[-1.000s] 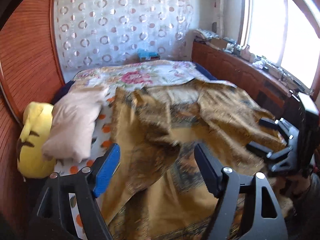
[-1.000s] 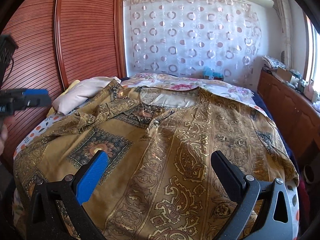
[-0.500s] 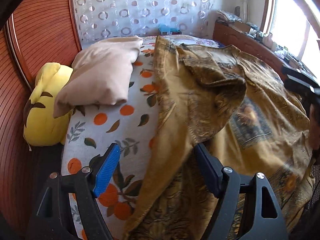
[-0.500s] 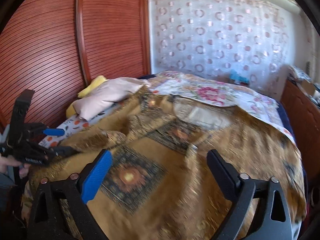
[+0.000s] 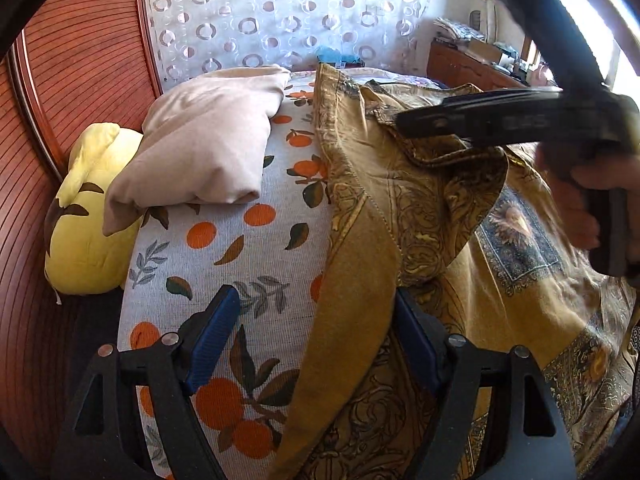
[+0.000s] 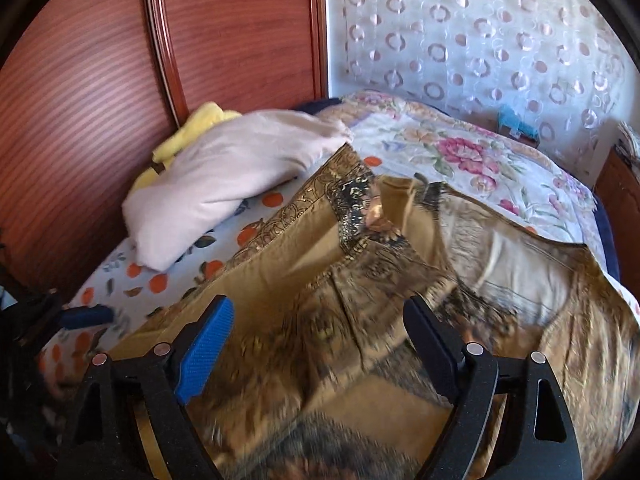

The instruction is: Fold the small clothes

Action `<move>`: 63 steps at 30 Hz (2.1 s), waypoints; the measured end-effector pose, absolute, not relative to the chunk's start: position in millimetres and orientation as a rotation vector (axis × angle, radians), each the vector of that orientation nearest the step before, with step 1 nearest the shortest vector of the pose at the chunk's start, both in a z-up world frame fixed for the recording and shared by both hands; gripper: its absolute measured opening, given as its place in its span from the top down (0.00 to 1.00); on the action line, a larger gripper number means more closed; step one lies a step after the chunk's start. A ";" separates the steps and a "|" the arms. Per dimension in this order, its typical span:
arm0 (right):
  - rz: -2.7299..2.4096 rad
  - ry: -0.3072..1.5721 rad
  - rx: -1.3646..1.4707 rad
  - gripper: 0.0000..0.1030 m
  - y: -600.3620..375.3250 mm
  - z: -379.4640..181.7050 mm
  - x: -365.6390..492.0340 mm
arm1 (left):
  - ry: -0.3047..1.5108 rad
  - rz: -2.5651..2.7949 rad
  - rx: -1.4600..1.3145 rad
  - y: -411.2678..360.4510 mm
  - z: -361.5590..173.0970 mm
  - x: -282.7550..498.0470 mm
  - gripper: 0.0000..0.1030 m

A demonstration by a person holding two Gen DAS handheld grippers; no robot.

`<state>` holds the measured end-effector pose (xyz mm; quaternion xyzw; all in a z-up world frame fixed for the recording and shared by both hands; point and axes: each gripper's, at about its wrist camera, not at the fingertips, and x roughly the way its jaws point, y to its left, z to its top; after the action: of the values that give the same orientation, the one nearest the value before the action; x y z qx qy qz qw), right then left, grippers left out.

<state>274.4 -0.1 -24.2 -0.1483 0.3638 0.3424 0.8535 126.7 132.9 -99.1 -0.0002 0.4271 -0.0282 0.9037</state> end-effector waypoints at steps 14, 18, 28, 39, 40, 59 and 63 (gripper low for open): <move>0.540 0.770 -0.457 0.15 -48.5 -30.0 290.8 | 0.870 -0.050 -0.006 133.6 -100.3 124.2 0.24; 0.490 0.779 -0.430 0.15 -83.6 -25.9 289.3 | 0.868 -0.044 -0.007 133.1 -100.6 123.3 0.24; 0.620 0.764 -0.280 0.17 -142.2 -35.5 235.6 | 0.839 0.003 -0.012 137.8 -95.0 119.9 0.29; 0.550 0.735 -0.258 0.17 -221.8 -41.0 170.4 | 0.775 0.054 -0.035 153.7 -72.7 99.1 0.30; 0.535 0.737 -0.259 0.17 -228.2 -41.6 165.7 | 0.763 0.045 -0.041 152.3 -68.0 96.1 0.30; 0.343 0.688 -0.093 0.17 -342.8 -17.5 102.3 | 0.781 -0.332 0.061 -2.2 -59.3 133.3 0.20; 0.253 0.694 -0.101 0.17 -375.1 -13.5 101.6 | 0.808 -0.380 0.081 -28.7 -64.2 145.8 0.20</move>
<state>101.5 -375.1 -13.5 -0.0492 0.3392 0.1235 0.9313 145.8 -28.7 -64.2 0.0393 0.3904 -0.1837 0.9013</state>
